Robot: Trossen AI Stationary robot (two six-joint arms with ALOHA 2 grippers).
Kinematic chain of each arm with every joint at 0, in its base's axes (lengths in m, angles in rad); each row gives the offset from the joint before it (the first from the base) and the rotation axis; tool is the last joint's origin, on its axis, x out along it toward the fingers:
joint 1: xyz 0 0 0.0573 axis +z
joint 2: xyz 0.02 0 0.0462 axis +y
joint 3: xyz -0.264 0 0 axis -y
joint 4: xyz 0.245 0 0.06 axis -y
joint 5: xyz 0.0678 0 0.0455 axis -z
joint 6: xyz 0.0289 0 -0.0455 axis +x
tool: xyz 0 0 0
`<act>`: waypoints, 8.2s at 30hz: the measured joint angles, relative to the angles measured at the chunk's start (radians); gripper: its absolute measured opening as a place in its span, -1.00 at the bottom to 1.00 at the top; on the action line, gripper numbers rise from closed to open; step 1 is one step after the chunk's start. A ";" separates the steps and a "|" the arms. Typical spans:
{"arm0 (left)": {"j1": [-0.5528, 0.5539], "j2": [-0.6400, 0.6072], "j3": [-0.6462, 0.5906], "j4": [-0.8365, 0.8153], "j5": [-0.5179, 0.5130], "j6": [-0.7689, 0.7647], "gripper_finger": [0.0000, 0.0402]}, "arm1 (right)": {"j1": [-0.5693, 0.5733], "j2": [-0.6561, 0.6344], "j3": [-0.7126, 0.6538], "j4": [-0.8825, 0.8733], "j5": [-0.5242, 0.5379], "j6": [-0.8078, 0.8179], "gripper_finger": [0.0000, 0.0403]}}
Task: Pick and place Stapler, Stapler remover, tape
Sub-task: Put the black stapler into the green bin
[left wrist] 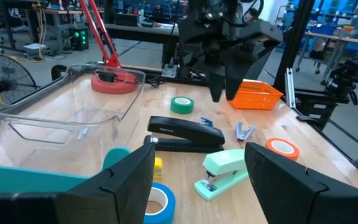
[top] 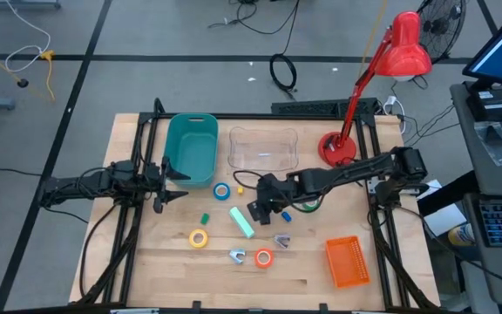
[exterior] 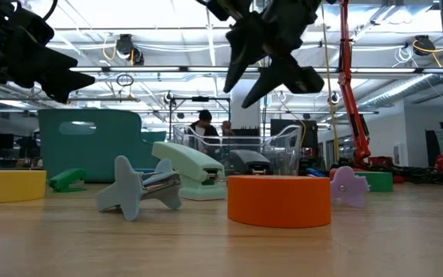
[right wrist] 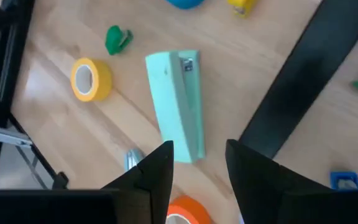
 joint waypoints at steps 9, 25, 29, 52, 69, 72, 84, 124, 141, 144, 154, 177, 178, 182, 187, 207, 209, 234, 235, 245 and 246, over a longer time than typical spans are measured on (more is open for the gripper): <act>0.000 0.000 0.000 0.000 0.000 -0.001 0.26 | -0.012 0.000 0.000 0.016 0.001 -0.056 -0.31; 0.000 0.000 0.000 0.000 -0.001 0.001 0.26 | -0.048 0.001 0.000 0.002 -0.079 -0.075 0.03; 0.000 0.000 0.000 -0.001 -0.001 0.005 0.26 | -0.045 0.001 0.000 -0.033 -0.075 -0.083 0.26; 0.000 0.000 0.000 -0.001 -0.002 0.035 0.26 | -0.047 0.170 0.000 -0.010 -0.128 -0.001 0.44; 0.000 0.000 0.000 -0.001 -0.001 0.029 0.26 | -0.046 0.260 0.000 0.002 -0.120 0.153 -0.02; 0.000 0.000 0.000 -0.001 0.000 0.019 0.26 | -0.046 0.259 0.000 0.001 -0.121 0.164 -0.21; 0.000 0.000 0.000 0.000 0.000 -0.073 0.26 | -0.045 0.200 -0.004 0.026 -0.026 0.169 -0.35; 0.000 0.000 0.000 0.288 -0.180 -0.616 0.26 | -0.118 0.085 0.145 0.411 0.090 -0.212 -0.35; 0.000 0.145 0.000 0.586 -0.238 -0.643 0.26 | -0.144 0.130 0.238 0.499 0.121 -0.390 -0.35; -0.002 0.239 0.006 0.691 -0.235 -0.646 0.26 | -0.144 0.174 0.239 0.590 0.063 -0.352 -0.35; -0.020 0.489 0.144 0.705 -0.230 -0.640 0.26 | -0.143 0.208 0.237 0.607 0.040 -0.335 -0.35; -0.020 0.574 0.349 0.274 -0.382 -0.554 0.26 | -0.143 0.206 0.236 0.479 0.146 -0.413 -0.36; -0.020 0.574 0.365 0.236 -0.395 -0.555 0.26 | -0.143 0.201 0.236 0.473 0.156 -0.419 -0.36; -0.020 0.577 0.406 0.180 -0.467 -0.562 0.26 | -0.143 0.191 0.238 0.490 0.164 -0.429 -0.36; -0.020 0.607 0.409 0.223 -0.489 -0.604 0.26 | -0.144 0.194 0.237 0.486 0.164 -0.431 -0.36; -0.020 0.715 0.409 0.265 -0.572 -0.641 0.26 | -0.143 0.194 0.237 0.476 0.186 -0.425 -0.36; -0.020 0.725 0.409 0.266 -0.572 -0.646 0.26 | -0.143 0.194 0.237 0.477 0.186 -0.421 -0.36; -0.020 0.880 0.654 -0.066 -0.673 -0.549 0.26 | -0.143 0.194 0.236 0.436 0.240 -0.410 -0.36; -0.019 0.887 0.654 -0.066 -0.674 -0.567 0.26 | -0.143 0.194 0.236 0.437 0.240 -0.411 -0.36; 0.024 0.882 0.655 -0.061 -0.653 -0.609 0.24 | -0.130 0.194 0.236 0.435 0.242 -0.411 -0.36; 0.027 0.883 0.655 -0.062 -0.646 -0.617 0.22 | -0.130 0.194 0.236 0.434 0.241 -0.412 -0.36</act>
